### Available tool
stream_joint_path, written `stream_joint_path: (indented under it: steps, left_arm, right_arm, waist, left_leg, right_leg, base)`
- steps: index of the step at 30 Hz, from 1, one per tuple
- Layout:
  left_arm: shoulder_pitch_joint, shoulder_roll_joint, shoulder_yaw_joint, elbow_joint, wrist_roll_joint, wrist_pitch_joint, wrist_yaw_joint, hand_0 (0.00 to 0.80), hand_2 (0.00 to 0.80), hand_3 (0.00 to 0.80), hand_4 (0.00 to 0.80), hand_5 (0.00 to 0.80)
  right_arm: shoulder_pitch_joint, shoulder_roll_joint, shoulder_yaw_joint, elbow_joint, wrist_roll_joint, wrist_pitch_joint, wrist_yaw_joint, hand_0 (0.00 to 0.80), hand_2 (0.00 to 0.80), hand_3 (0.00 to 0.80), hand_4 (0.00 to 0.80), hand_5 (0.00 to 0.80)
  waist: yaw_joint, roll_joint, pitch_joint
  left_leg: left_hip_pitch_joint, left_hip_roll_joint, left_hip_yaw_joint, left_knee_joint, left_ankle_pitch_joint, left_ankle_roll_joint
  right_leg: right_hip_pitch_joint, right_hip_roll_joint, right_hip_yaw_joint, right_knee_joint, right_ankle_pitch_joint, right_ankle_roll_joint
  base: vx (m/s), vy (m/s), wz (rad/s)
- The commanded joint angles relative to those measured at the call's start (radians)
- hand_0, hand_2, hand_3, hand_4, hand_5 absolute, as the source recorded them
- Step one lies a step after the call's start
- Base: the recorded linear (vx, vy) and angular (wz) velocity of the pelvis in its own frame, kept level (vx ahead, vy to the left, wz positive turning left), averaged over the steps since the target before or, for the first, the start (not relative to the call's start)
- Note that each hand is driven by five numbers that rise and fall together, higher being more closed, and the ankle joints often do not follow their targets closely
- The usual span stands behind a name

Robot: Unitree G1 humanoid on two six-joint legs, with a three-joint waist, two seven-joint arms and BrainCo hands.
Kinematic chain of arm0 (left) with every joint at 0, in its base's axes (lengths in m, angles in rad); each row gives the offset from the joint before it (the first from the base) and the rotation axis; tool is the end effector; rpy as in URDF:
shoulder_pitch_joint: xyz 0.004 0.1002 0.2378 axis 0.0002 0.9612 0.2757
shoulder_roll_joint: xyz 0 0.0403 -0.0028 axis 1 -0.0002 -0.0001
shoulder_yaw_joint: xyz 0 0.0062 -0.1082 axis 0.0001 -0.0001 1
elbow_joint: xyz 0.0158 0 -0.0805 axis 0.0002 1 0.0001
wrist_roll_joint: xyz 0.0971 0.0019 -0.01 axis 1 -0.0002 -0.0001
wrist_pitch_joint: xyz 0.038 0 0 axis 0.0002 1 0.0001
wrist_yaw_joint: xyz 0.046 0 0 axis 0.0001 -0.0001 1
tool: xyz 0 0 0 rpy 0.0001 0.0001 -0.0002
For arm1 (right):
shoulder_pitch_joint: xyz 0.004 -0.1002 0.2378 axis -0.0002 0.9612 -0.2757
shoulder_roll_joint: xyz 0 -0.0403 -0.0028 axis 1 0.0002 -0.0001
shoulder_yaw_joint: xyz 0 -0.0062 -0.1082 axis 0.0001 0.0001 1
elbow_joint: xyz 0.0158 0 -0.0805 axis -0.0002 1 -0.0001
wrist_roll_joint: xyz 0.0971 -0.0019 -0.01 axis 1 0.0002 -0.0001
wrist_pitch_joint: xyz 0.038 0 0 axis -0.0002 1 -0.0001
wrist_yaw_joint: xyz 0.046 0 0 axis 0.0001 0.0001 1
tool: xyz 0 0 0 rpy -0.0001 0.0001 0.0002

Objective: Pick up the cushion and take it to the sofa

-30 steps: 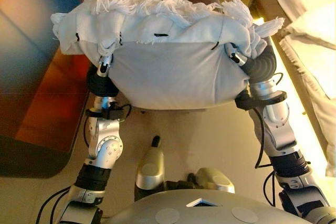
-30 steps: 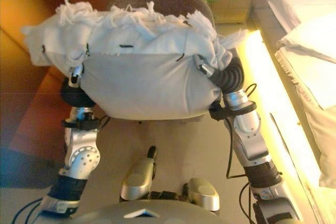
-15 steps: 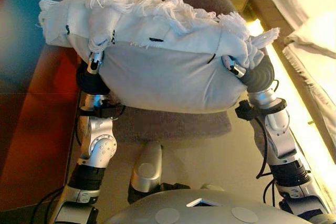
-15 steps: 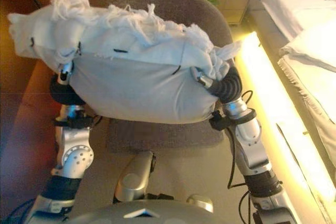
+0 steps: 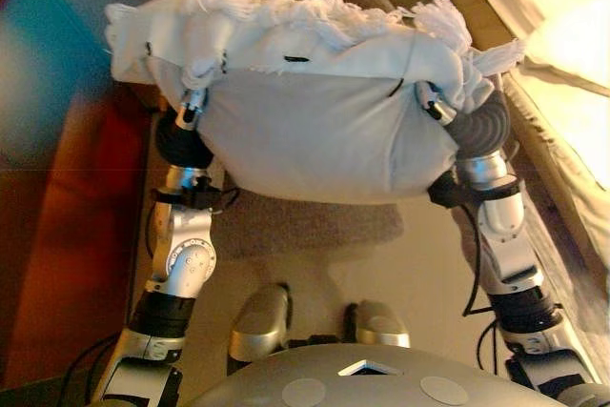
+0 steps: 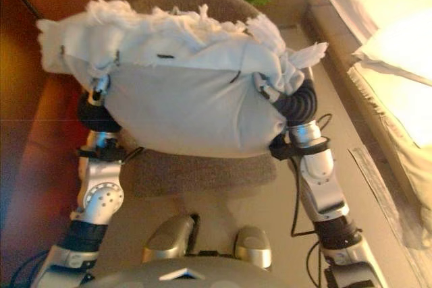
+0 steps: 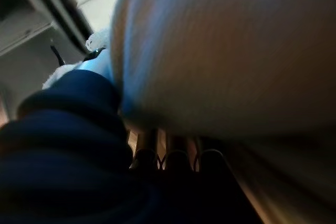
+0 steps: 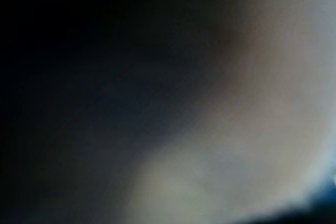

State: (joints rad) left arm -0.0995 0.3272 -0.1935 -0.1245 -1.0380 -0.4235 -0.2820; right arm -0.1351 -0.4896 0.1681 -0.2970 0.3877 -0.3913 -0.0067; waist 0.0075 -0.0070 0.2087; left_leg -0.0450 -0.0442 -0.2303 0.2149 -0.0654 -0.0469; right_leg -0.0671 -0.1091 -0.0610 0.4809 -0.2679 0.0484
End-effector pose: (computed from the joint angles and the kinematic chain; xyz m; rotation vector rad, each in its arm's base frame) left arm 0.2125 0.1766 0.0918 -0.6932 -0.5632 -0.4029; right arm 0.2045 -0.1806 0.1369 -0.0266 -0.7158 0.3204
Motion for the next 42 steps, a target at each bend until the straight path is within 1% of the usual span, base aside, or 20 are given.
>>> stream_joint_path:
  steps: [1,2,3,4,5,6,7,8,9,10,11,14,16,20,21,27,30,33,37,42]
  left_arm:
    - [-0.056,0.025,-0.050,-0.169,0.017,-0.065,-0.067,0.800,0.800,0.800,0.800,0.800]
    - [-0.029,0.021,-0.045,-0.174,0.013,-0.045,-0.070,0.800,0.800,0.800,0.800,0.800]
    - [-0.019,0.016,-0.047,-0.169,0.000,-0.040,-0.083,0.800,0.800,0.800,0.800,0.800]
    - [-0.014,0.013,-0.048,-0.165,-0.007,-0.041,-0.085,0.800,0.800,0.800,0.800,0.800]
    - [0.008,0.005,-0.043,-0.150,-0.030,-0.033,-0.112,0.800,0.800,0.800,0.800,0.800]
    - [0.015,0.004,-0.047,-0.141,-0.036,-0.036,-0.121,0.800,0.800,0.800,0.800,0.800]
    - [0.016,0.005,-0.050,-0.136,-0.038,-0.039,-0.124,0.800,0.800,0.800,0.800,0.800]
    - [-0.001,0.002,-0.073,-0.117,-0.031,-0.048,-0.135,0.800,0.800,0.800,0.800,0.800]
    - [-0.015,-0.003,-0.083,-0.102,-0.016,-0.055,-0.131,0.800,0.800,0.800,0.800,0.800]
    - [-0.028,-0.005,-0.089,-0.096,0.000,-0.058,-0.111,0.800,0.800,0.800,0.800,0.800]
    - [-0.034,-0.004,-0.093,-0.096,0.011,-0.055,-0.089,0.800,0.800,0.800,0.800,0.800]
    - [-0.037,-0.007,-0.094,-0.101,0.036,-0.049,-0.049,0.800,0.800,0.800,0.800,0.800]
    - [-0.029,-0.008,-0.092,-0.098,0.055,-0.036,-0.030,0.800,0.800,0.800,0.800,0.800]
    - [-0.026,-0.010,-0.084,-0.050,0.115,0.004,0.006,0.800,0.800,0.800,0.800,0.800]
    - [-0.032,-0.008,-0.080,-0.035,0.132,0.028,0.011,0.800,0.800,0.800,0.800,0.800]
    - [-0.119,0.014,-0.102,0.087,0.248,0.105,0.058,0.800,0.800,0.800,0.800,0.800]
    - [-0.144,0.013,-0.113,0.148,0.273,0.110,0.063,0.800,0.800,0.800,0.800,0.800]
    - [-0.136,0.003,-0.102,0.148,0.275,0.115,0.059,0.800,0.800,0.800,0.800,0.800]
    - [-0.101,-0.022,-0.082,0.108,0.242,0.088,0.045,0.800,0.800,0.800,0.800,0.800]
    - [-0.043,-0.033,-0.059,0.022,0.227,0.048,0.056,0.800,0.800,0.800,0.800,0.800]
  right_arm:
    - [-0.101,0.041,0.059,-0.030,0.021,-0.028,0.058,0.800,0.800,0.800,0.800,0.800]
    - [-0.061,0.019,0.042,-0.044,0.025,-0.022,0.073,0.800,0.800,0.800,0.800,0.800]
    - [-0.050,0.015,0.037,-0.039,0.025,-0.026,0.074,0.800,0.800,0.800,0.800,0.800]
    - [-0.046,0.013,0.037,-0.035,0.028,-0.027,0.076,0.800,0.800,0.800,0.800,0.800]
    - [-0.035,0.020,0.029,-0.023,0.019,-0.027,0.081,0.800,0.800,0.800,0.800,0.800]
    - [-0.034,0.020,0.029,-0.018,0.011,-0.028,0.076,0.800,0.800,0.800,0.800,0.800]
    - [-0.034,0.020,0.031,-0.016,0.007,-0.028,0.071,0.800,0.800,0.800,0.800,0.800]
    - [-0.052,0.016,0.040,-0.006,-0.018,-0.024,0.029,0.800,0.800,0.800,0.800,0.800]
    - [-0.073,0.012,0.047,0.008,-0.012,-0.014,0.011,0.800,0.800,0.800,0.800,0.800]
    - [-0.087,0.015,0.053,0.027,-0.005,-0.005,-0.001,0.800,0.800,0.800,0.800,0.800]
    - [-0.088,0.015,0.052,0.045,0.006,-0.002,-0.006,0.800,0.800,0.800,0.800,0.800]
    - [-0.061,0.018,0.039,0.072,0.056,0.004,0.026,0.800,0.800,0.800,0.800,0.800]
    - [-0.045,0.033,0.042,0.086,0.052,0.009,0.029,0.800,0.800,0.800,0.800,0.800]
    - [-0.027,0.066,0.052,0.115,0.044,0.013,0.000,0.800,0.800,0.800,0.800,0.800]
    - [-0.031,0.075,0.054,0.128,0.041,0.016,-0.023,0.800,0.800,0.800,0.800,0.800]
    - [-0.087,0.119,0.085,0.246,0.010,0.034,-0.136,0.800,0.800,0.800,0.800,0.800]
    - [-0.091,0.143,0.090,0.286,-0.003,0.039,-0.173,0.800,0.800,0.800,0.800,0.800]
    - [-0.056,0.163,0.084,0.279,-0.026,0.035,-0.177,0.800,0.800,0.800,0.800,0.800]
    - [0.007,0.175,0.075,0.241,-0.081,0.017,-0.159,0.800,0.800,0.800,0.800,0.800]
    - [0.042,0.155,0.049,0.155,-0.094,0.003,-0.109,0.800,0.800,0.800,0.800,0.800]
  waist:
    - [0.038,-0.070,-0.068]
    - [0.038,-0.082,-0.066]
    - [0.037,-0.080,-0.063]
    - [0.037,-0.078,-0.060]
    - [0.039,-0.059,-0.055]
    - [0.044,-0.048,-0.049]
    - [0.046,-0.043,-0.046]
    - [0.062,-0.024,-0.030]
    - [0.061,-0.029,-0.026]
    - [0.061,-0.030,-0.028]
    - [0.060,-0.028,-0.034]
    - [0.060,-0.030,-0.058]
    - [0.062,-0.034,-0.072]
    - [0.068,-0.042,-0.086]
    - [0.070,-0.043,-0.087]
    - [0.056,-0.028,-0.086]
    - [0.041,-0.015,-0.100]
    - [0.027,-0.005,-0.116]
    - [0.009,0.005,-0.131]
    - [0.003,0.000,-0.132]
  left_leg:
    - [0.012,0.008,0.062,0.149,-0.101,0.017]
    - [-0.027,0.008,0.120,0.274,-0.064,0.005]
    - [-0.046,0.020,0.150,0.289,-0.058,0.001]
    - [-0.052,0.028,0.167,0.288,-0.054,0.000]
    - [-0.027,0.059,0.211,0.164,-0.035,-0.013]
    - [-0.012,0.068,0.218,0.085,-0.017,-0.020]
    - [-0.004,0.071,0.218,0.048,-0.004,-0.025]
    - [-0.052,0.088,0.211,-0.007,0.089,-0.052]
    - [-0.059,0.085,0.210,-0.005,0.077,-0.049]
    - [-0.037,0.079,0.202,-0.036,0.049,-0.040]
    - [-0.008,0.078,0.197,-0.081,0.044,-0.035]
    - [0.048,0.083,0.202,-0.151,0.041,-0.030]
    - [0.071,0.088,0.212,-0.169,0.036,-0.027]
    - [0.102,0.096,0.233,-0.194,0.030,-0.024]
    - [0.108,0.098,0.238,-0.202,0.030,-0.022]
    - [0.144,0.103,0.258,-0.232,0.029,-0.017]
    - [0.178,0.105,0.272,-0.252,0.026,-0.015]
    - [0.204,0.107,0.284,-0.266,0.020,-0.014]
    - [0.225,0.111,0.304,-0.270,0.009,-0.013]
    - [0.229,0.110,0.315,-0.230,-0.018,-0.012]
  right_leg:
    - [-0.013,-0.056,0.041,-0.383,0.325,0.069]
    - [0.023,-0.064,0.006,-0.386,0.313,0.043]
    - [0.040,-0.059,-0.011,-0.388,0.306,0.034]
    - [0.049,-0.056,-0.018,-0.388,0.301,0.029]
    - [0.072,-0.047,-0.049,-0.393,0.285,0.034]
    - [0.084,-0.042,-0.058,-0.400,0.277,0.037]
    - [0.091,-0.041,-0.063,-0.404,0.274,0.038]
    - [0.109,-0.028,-0.068,-0.421,0.264,0.036]
    - [0.113,-0.036,-0.069,-0.439,0.266,0.036]
    - [0.114,-0.048,-0.080,-0.449,0.272,0.042]
    - [0.119,-0.053,-0.091,-0.458,0.276,0.046]
    - [0.141,-0.060,-0.106,-0.494,0.287,0.058]
    - [0.151,-0.064,-0.110,-0.502,0.290,0.064]
    - [0.173,-0.069,-0.119,-0.511,0.289,0.075]
    - [0.175,-0.070,-0.121,-0.512,0.290,0.078]
    - [0.193,-0.075,-0.119,-0.526,0.296,0.088]
    - [0.217,-0.076,-0.115,-0.541,0.298,0.090]
    - [0.232,-0.077,-0.109,-0.550,0.296,0.091]
    - [0.242,-0.077,-0.099,-0.553,0.289,0.091]
    - [0.247,-0.075,-0.095,-0.551,0.282,0.087]
  base:
    - [0.290,-0.093,0.61]
    - [0.269,-0.081,0.59]
    - [0.314,-0.083,0.78]
    - [0.236,0.043,0.92]
    - [0.227,0.087,0.83]
    - [0.218,0.104,0.67]
    - [0.129,0.108,0.62]
    - [0.093,0.108,0.66]
    - [0.097,0.149,0.55]
    - [0.112,0.130,0.34]
    - [0.142,0.127,0.20]
    - [0.158,0.071,0.14]
    - [0.173,0.043,0.08]
    - [0.135,0.013,0.00]
    - [0.072,-0.008,0.00]
    - [0.059,-0.003,0.02]
    - [0.130,-0.002,-0.02]
    - [0.108,-0.018,-0.03]
    - [0.053,-0.058,-0.07]
    - [-0.002,-0.090,-0.27]
